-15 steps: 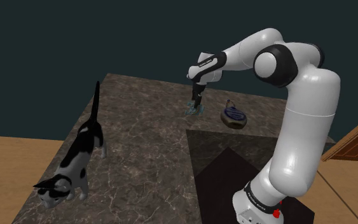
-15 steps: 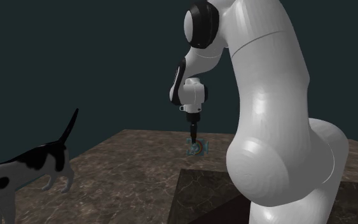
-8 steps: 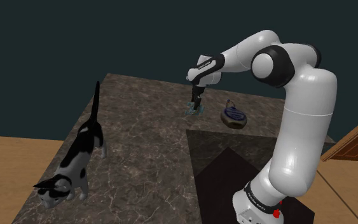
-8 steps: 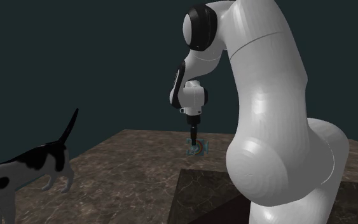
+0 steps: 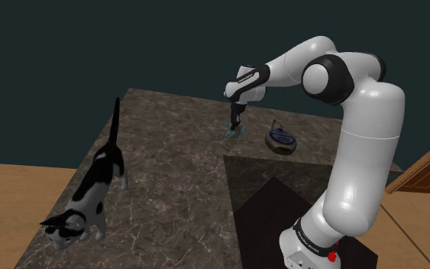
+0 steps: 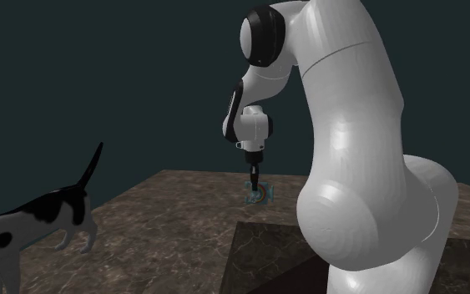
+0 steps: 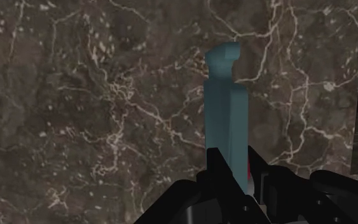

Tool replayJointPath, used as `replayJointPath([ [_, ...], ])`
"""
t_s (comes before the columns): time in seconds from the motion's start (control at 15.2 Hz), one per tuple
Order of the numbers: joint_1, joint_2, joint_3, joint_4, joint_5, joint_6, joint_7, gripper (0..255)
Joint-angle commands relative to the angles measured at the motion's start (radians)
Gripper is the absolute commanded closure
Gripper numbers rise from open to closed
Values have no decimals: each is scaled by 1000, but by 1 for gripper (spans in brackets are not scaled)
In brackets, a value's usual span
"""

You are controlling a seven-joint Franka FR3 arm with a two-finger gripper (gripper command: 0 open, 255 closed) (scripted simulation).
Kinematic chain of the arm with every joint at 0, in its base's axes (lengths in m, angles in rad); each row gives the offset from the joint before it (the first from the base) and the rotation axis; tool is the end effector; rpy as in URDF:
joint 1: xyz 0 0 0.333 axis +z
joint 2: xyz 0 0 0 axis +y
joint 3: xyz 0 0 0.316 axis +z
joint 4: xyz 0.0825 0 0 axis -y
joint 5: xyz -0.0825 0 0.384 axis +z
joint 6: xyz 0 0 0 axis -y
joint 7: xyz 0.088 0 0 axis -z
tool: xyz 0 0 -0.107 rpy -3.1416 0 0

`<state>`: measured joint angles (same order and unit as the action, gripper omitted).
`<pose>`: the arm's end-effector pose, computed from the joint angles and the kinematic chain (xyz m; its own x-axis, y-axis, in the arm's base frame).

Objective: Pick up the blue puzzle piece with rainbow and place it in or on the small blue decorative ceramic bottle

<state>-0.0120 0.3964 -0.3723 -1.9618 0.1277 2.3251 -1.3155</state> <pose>0.5730 -0.2192 0.2843 0.6447 0.7630 -0.0466 0.7642 -0.6449 0.0121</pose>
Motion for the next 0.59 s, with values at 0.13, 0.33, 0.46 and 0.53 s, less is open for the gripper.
replayJointPath([
  [0.13,0,0,0,0,0,0,0,255],
  [0.33,3,-17,-5,5,-8,-20,5,255],
  [0.46,6,-33,-9,11,-16,-42,9,255],
  [0.53,8,-42,-11,14,-20,-53,11,255],
])
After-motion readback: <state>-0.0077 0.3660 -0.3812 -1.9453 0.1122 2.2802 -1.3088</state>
